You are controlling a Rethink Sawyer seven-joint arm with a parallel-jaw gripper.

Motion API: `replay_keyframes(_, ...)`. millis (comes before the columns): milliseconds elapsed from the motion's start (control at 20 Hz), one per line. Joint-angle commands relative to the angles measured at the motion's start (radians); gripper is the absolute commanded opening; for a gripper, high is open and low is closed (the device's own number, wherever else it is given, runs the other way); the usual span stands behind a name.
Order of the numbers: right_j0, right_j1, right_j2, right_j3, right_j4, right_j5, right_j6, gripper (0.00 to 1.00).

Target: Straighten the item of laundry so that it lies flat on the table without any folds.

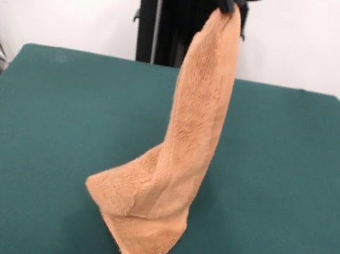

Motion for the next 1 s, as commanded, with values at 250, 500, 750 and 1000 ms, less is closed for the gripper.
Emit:
replay_keyframes(250, 0.031, 0.145, 0.12, 0.211, 0.011, -0.225, 0.039, 0.0)
replay_keyframes(500, 0.029, 0.168, 0.133, 0.232, 0.01, -0.287, 0.051, 0.0)
replay_keyframes(750, 0.033, 0.174, 0.154, 0.256, 0.027, -0.345, 0.08, 0.0)
replay_keyframes(1000, 0.024, 0.185, 0.209, 0.298, 0.06, -0.444, 0.091, 0.0)
